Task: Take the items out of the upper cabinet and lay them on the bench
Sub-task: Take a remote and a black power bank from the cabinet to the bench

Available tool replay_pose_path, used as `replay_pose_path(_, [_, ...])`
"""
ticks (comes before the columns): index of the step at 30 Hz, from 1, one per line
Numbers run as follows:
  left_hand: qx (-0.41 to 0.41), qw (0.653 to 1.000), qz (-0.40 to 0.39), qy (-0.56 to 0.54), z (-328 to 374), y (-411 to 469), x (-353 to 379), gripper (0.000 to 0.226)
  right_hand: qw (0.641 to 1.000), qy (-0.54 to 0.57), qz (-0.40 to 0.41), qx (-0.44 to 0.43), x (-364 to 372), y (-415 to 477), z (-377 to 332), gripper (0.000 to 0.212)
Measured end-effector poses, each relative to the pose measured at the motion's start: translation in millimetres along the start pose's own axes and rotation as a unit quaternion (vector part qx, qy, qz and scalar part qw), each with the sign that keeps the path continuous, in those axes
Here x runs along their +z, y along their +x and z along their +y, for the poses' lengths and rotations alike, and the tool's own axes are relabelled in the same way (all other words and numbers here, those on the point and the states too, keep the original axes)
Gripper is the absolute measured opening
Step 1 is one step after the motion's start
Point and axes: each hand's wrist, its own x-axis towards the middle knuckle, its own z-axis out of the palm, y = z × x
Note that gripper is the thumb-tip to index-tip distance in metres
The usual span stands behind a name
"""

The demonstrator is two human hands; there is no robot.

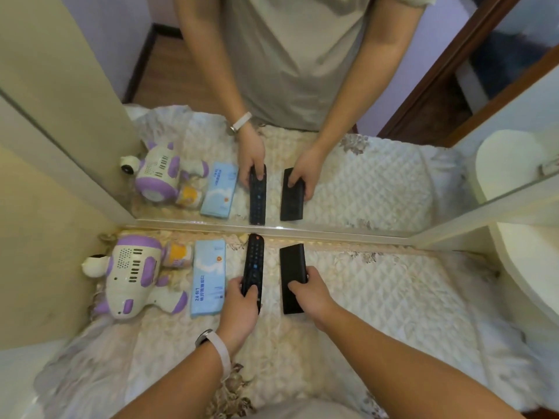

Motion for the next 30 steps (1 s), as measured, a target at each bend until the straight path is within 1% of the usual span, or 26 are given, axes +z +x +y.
replay_pose_path(3, [0.034, 0.997, 0.016, 0.075, -1, 1, 1, 0.014, 1.000, -0.020, -0.004, -0.011, 1, 7, 2, 0.035])
replay_pose_path(7, [0.075, 0.979, 0.019, 0.190, 0, -1, 1, 0.010, 0.992, -0.115, 0.003, -0.055, -6, 12, 6, 0.035])
replay_pose_path(10, [0.084, 0.969, 0.026, 0.231, 0, -9, 1, 0.017, 0.987, -0.138, -0.011, -0.082, -19, 11, 12, 0.034])
replay_pose_path(12, [0.098, 0.962, 0.037, 0.252, 1, -20, 2, 0.017, 0.985, -0.140, -0.029, -0.098, -31, 8, 16, 0.031])
replay_pose_path(13, [0.105, 0.957, 0.043, 0.266, -1, -24, 3, 0.015, 0.984, -0.138, -0.038, -0.103, -36, 7, 19, 0.034])
replay_pose_path(15, [0.112, 0.947, 0.051, 0.296, -2, -37, 5, 0.016, 0.981, -0.150, -0.058, -0.111, -48, 3, 24, 0.047])
replay_pose_path(18, [0.101, 0.938, 0.073, 0.324, -3, -61, 12, 0.028, 0.963, -0.203, -0.088, -0.152, -64, -6, 33, 0.058])
replay_pose_path(19, [0.102, 0.933, 0.079, 0.337, -4, -70, 14, 0.034, 0.949, -0.238, -0.099, -0.181, -68, -9, 37, 0.059])
replay_pose_path(21, [0.122, 0.919, 0.084, 0.366, -7, -88, 19, 0.044, 0.909, -0.317, -0.112, -0.246, -76, -16, 42, 0.060])
replay_pose_path(24, [0.176, 0.894, 0.090, 0.402, -11, -113, 23, 0.046, 0.845, -0.398, -0.108, -0.339, -85, -24, 46, 0.056])
replay_pose_path(27, [0.224, 0.847, 0.110, 0.468, -11, -135, 22, 0.045, 0.773, -0.451, -0.113, -0.432, -88, -32, 43, 0.051])
replay_pose_path(30, [0.248, 0.809, 0.164, 0.508, -10, -161, 17, 0.043, 0.704, -0.482, -0.115, -0.509, -82, -39, 40, 0.051])
